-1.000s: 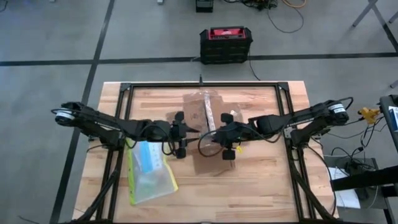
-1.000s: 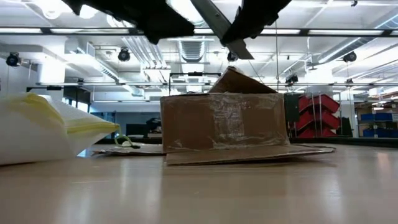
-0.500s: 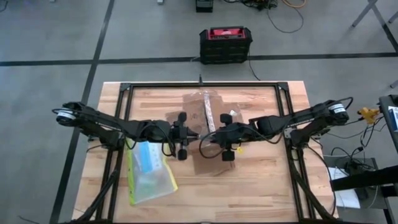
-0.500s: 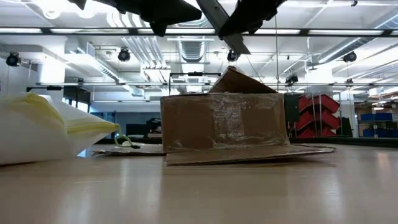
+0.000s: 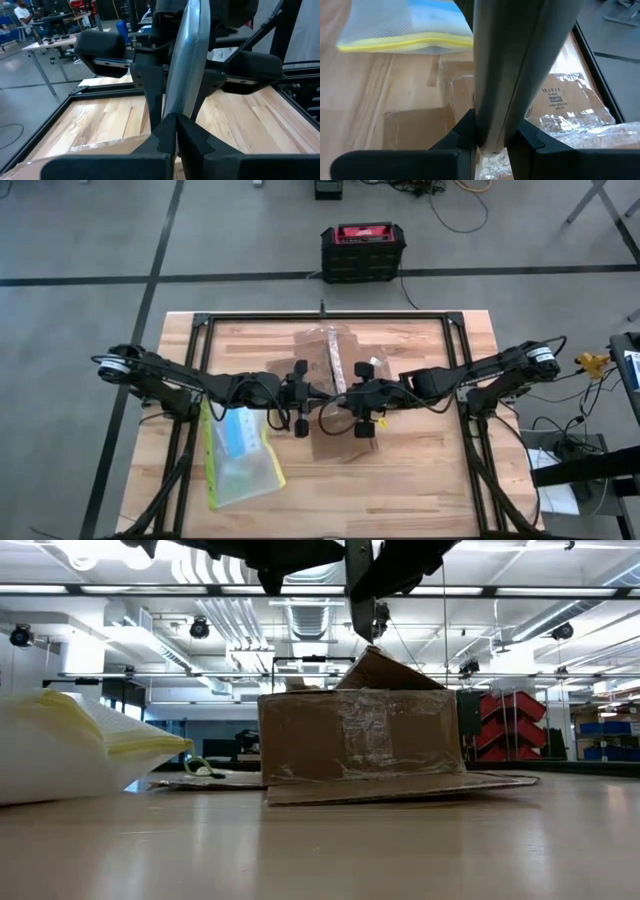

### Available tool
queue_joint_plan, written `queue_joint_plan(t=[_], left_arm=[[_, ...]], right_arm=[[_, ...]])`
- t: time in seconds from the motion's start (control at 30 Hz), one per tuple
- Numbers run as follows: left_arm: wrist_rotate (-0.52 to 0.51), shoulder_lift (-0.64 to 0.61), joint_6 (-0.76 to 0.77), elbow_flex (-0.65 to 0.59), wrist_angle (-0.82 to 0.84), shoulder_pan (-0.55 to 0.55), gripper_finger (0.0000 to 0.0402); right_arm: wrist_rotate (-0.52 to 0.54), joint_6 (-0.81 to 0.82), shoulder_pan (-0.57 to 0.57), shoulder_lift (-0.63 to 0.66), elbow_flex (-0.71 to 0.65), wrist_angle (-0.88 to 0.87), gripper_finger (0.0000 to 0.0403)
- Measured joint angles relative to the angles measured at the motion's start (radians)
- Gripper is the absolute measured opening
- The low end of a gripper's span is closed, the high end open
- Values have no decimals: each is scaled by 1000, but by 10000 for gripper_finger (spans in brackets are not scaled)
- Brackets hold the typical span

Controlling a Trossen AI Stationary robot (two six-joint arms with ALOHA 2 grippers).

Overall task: Unpack boxes
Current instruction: Break down the brown box using the gray cutter

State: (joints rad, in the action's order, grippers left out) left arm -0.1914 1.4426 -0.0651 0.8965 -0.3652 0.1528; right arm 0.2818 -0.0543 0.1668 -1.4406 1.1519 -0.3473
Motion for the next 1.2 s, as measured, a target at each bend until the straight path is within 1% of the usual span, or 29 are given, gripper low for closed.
queue_joint_plan(t=[0.13,0.3,0.43,0.5,0.57,0.63,0.7,0.77,0.87,1.0,1.07,1.2], left_arm=[[3,-6,-2,20,44,1,0],[-6,-82,40,12,262,5,0],[-27,-120,79,-21,315,19,0],[-27,-121,106,-54,317,19,0],[-29,-121,135,-96,323,19,0],[-32,-119,158,-138,301,16,0],[-47,-118,178,-186,278,12,0],[-56,-118,188,-234,223,10,0],[-61,-118,197,-295,119,10,0],[-61,-112,206,-357,32,10,0],[-61,-109,208,-374,12,10,0],[-61,-56,213,-373,-33,10,0]], right_arm=[[3,-8,0,1,0,4,54],[17,-9,10,32,-3,2,54],[-54,-14,10,47,-43,44,54],[-113,-16,5,43,-88,126,54],[-191,-23,3,42,-131,257,54],[-240,-38,4,39,-168,389,54],[-272,-57,5,30,-204,457,54],[-297,-91,0,14,-228,515,54],[-338,-109,-23,-5,-245,548,54],[-405,-123,-61,-22,-257,570,54],[-442,-137,-83,-28,-258,587,54],[-501,-140,-117,-43,-278,632,54]])
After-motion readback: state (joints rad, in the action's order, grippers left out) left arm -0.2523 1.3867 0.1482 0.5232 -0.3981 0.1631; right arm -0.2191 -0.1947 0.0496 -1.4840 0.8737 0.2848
